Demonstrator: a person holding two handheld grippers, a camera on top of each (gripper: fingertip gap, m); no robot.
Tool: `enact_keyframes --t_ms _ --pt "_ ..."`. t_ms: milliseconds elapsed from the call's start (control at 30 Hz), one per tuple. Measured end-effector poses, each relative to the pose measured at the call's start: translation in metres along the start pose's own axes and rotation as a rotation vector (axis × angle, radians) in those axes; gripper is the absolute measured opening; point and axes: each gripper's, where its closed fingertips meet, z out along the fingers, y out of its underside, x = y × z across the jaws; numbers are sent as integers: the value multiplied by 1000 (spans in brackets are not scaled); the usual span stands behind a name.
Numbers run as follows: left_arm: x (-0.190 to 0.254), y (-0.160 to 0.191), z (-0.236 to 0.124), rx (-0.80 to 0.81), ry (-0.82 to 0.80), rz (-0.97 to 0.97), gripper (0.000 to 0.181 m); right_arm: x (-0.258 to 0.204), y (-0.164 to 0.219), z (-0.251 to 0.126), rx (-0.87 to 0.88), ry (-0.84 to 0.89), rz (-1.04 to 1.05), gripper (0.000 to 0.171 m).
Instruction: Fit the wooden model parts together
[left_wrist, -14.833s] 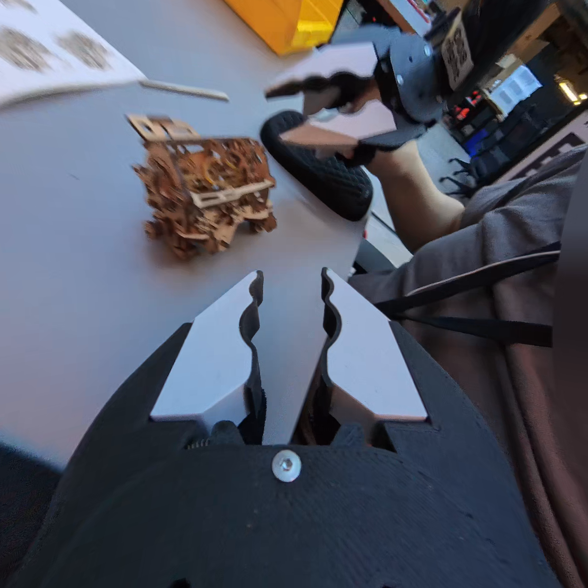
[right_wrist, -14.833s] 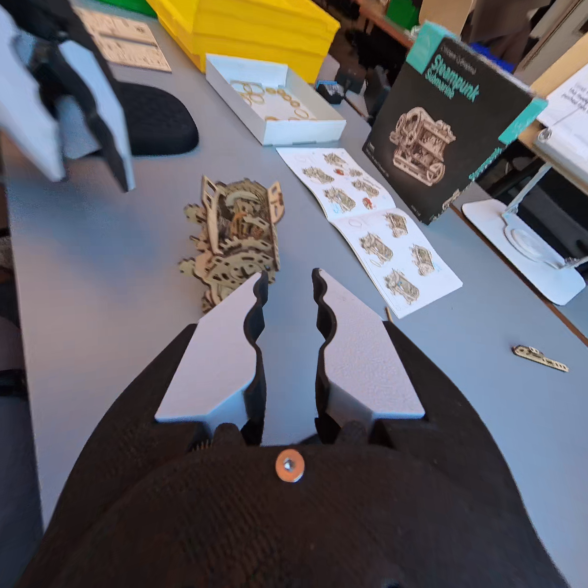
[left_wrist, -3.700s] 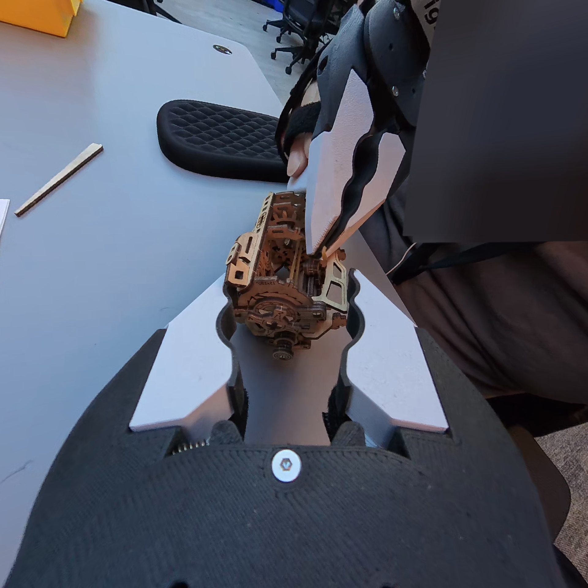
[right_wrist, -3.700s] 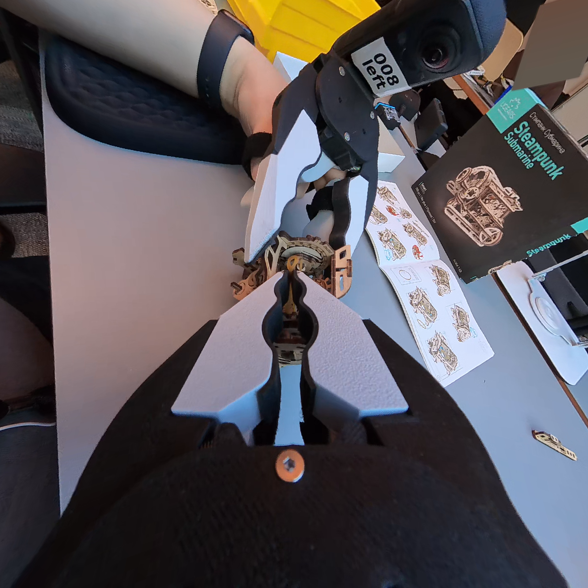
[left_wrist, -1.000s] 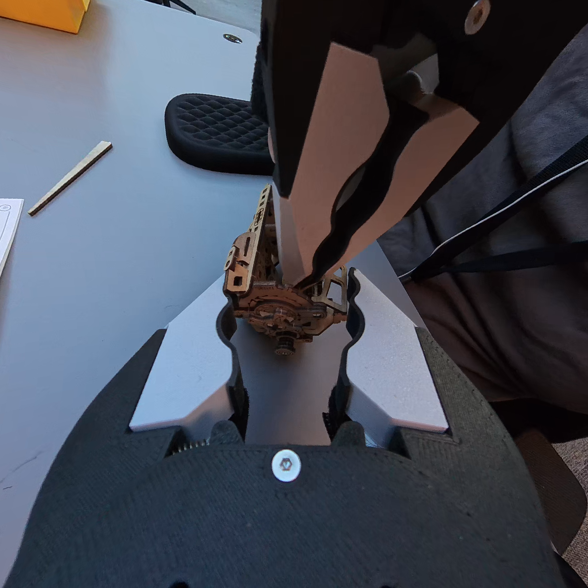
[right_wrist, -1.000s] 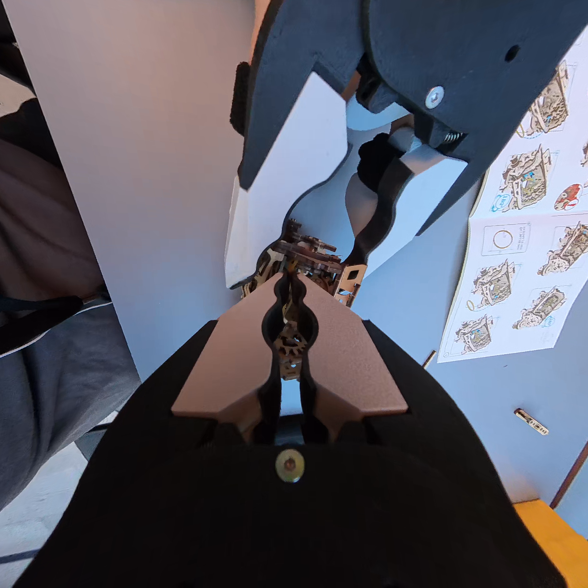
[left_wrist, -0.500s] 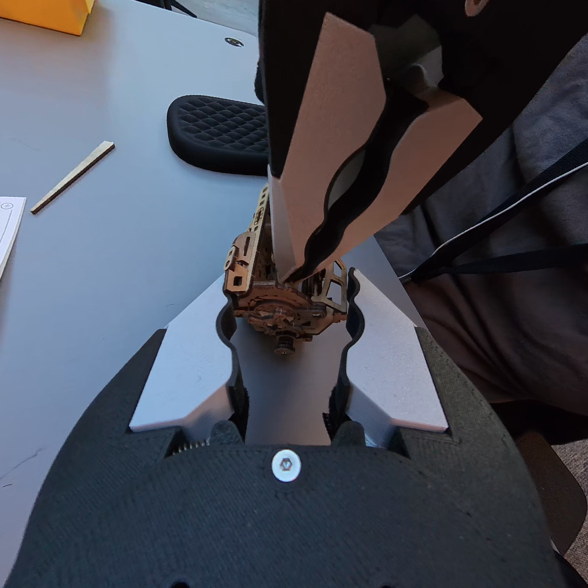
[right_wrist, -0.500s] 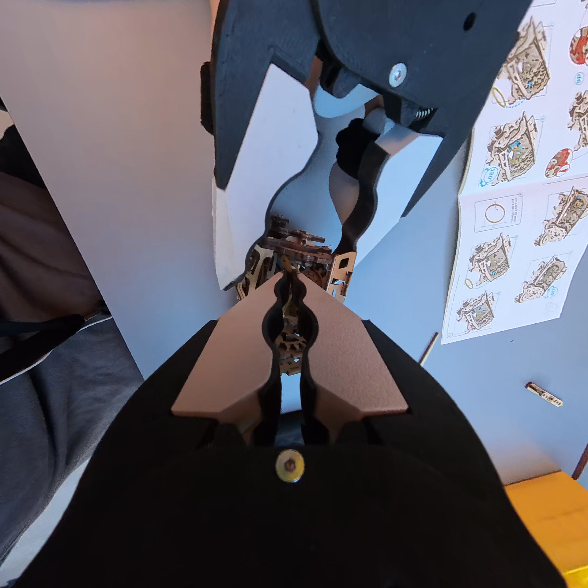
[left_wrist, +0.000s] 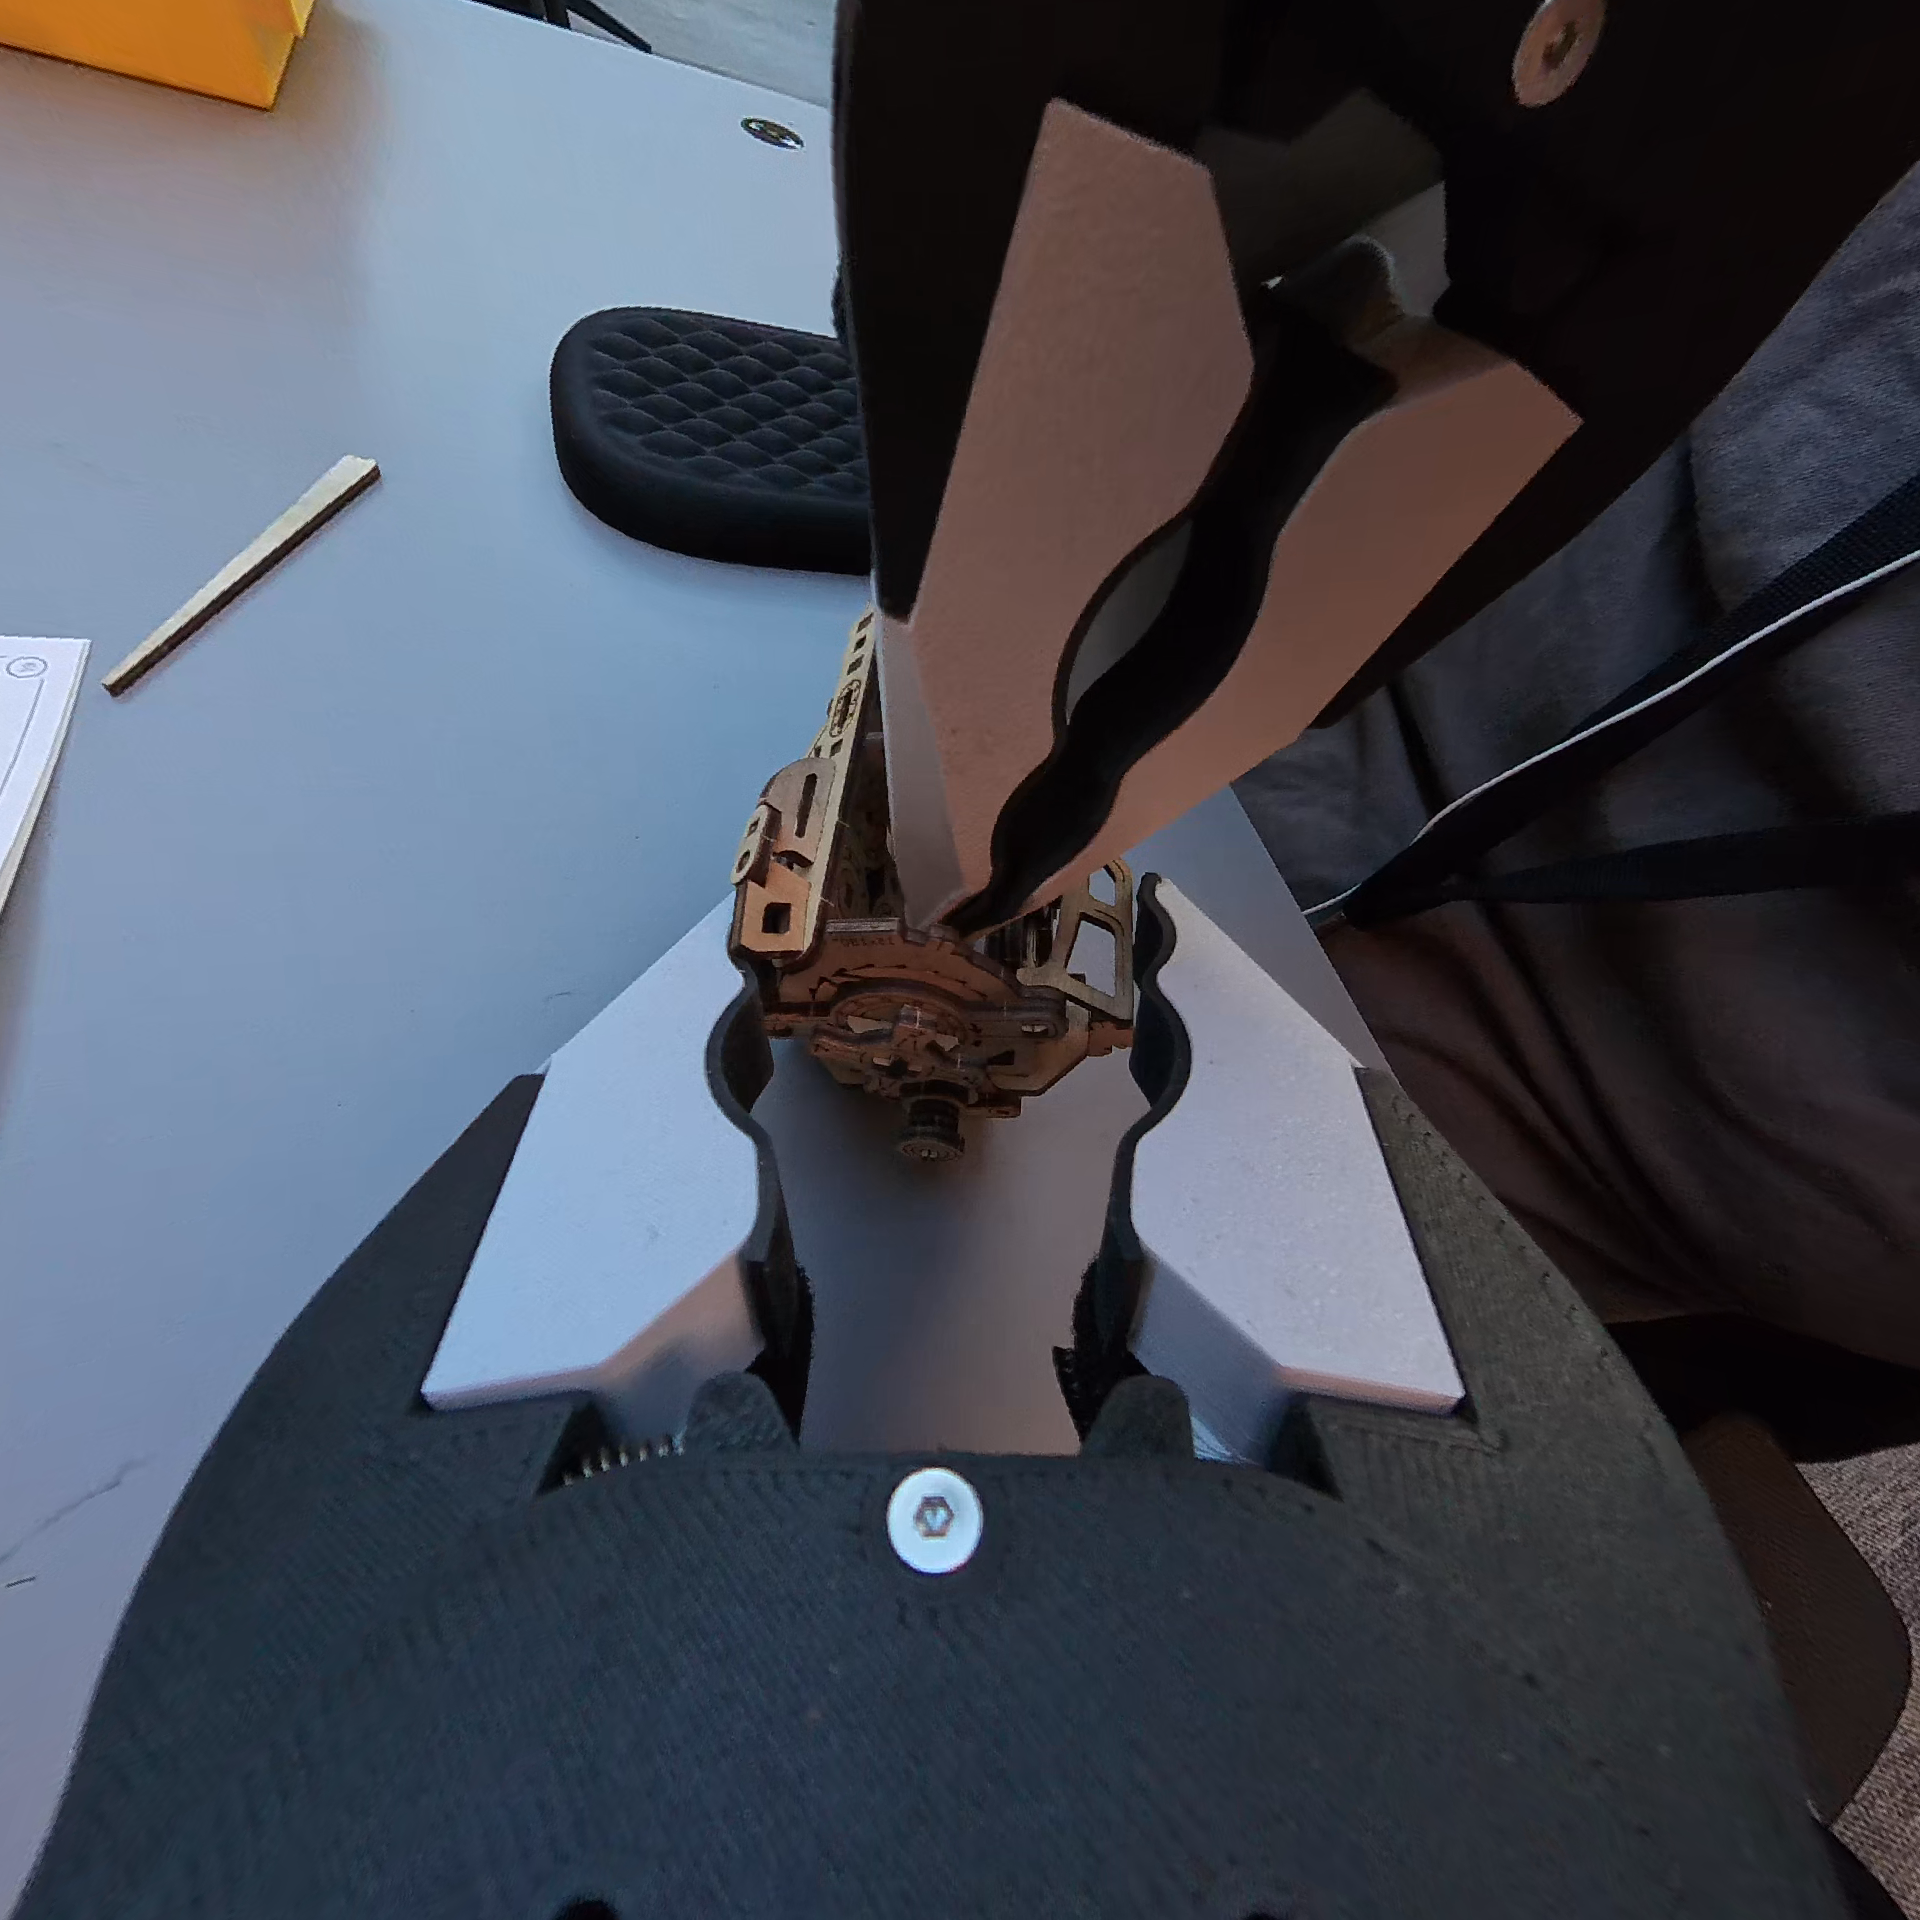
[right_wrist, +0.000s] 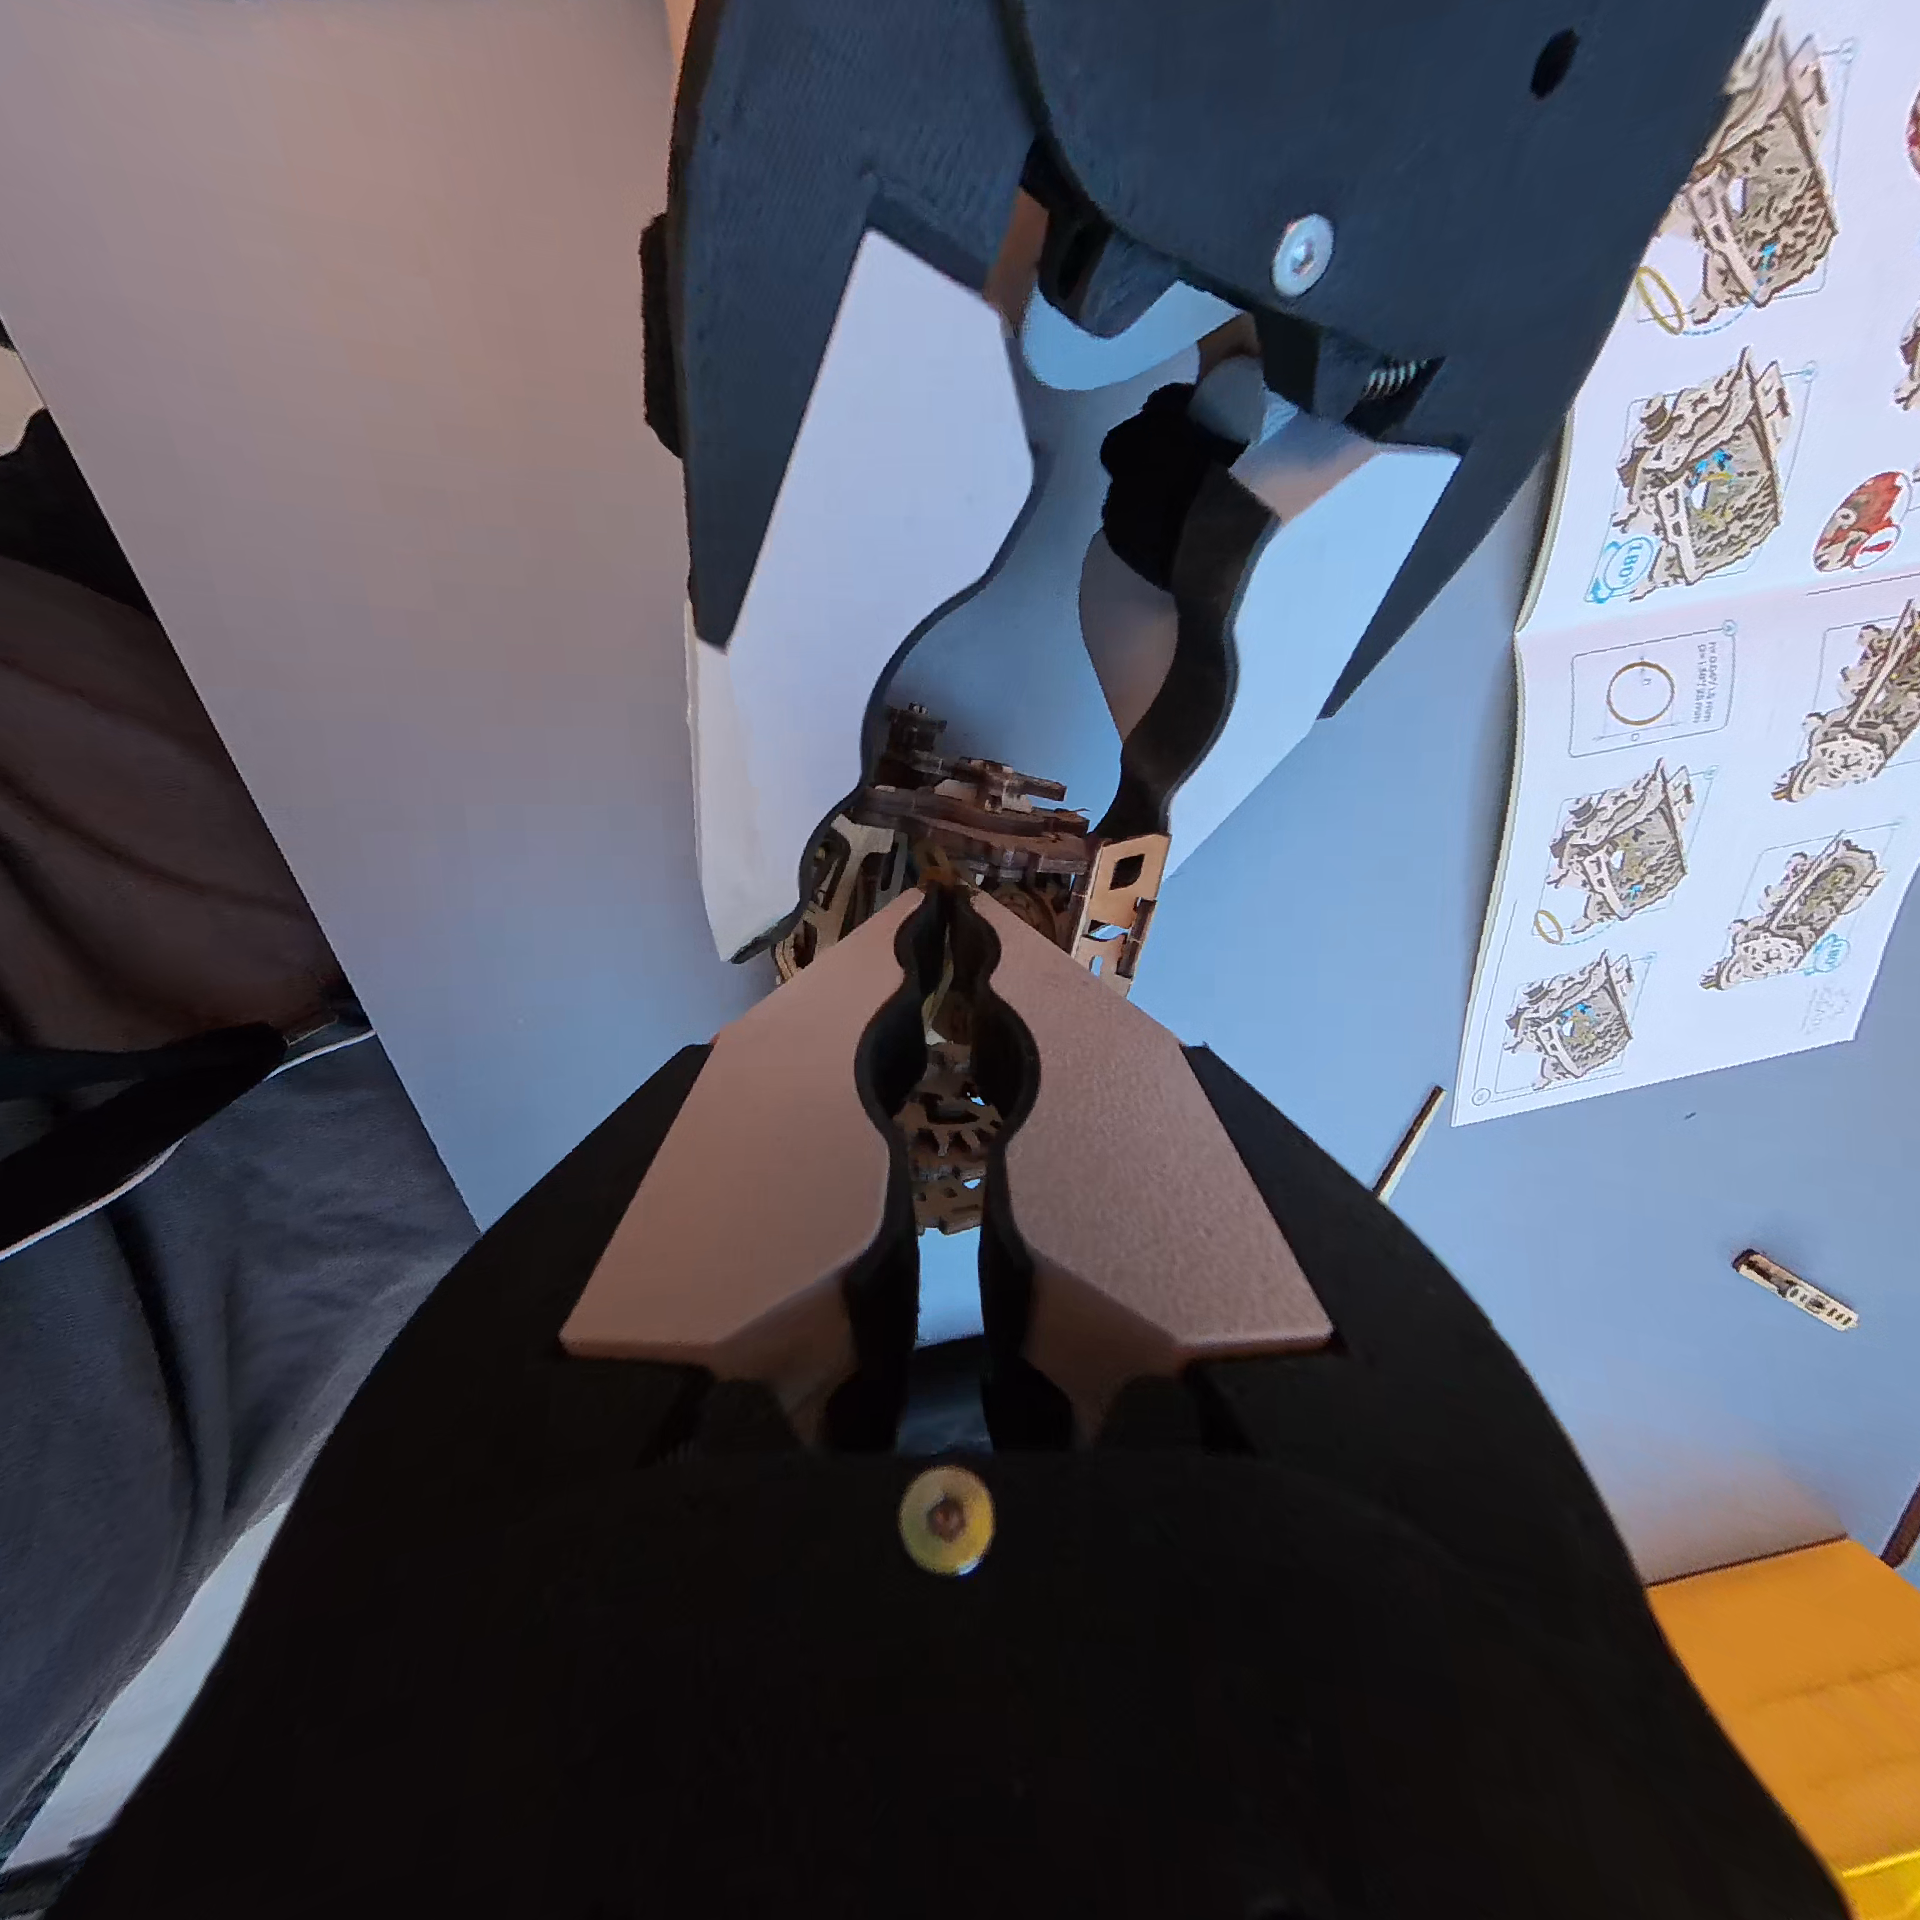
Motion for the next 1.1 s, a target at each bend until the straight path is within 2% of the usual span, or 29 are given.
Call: enact_keyframes --t_ms 33,433,1100 --pt "0 0 0 0 0 -2 68 -1 0 0 -10 -7 4 0" --pt "0 0 -1 5 -10 5 68 -1 -1 2 -91 -17 37 0" --pt "1 0 0 -2 -18 19 68 -2 -3 -1 -5 -35 179 0"
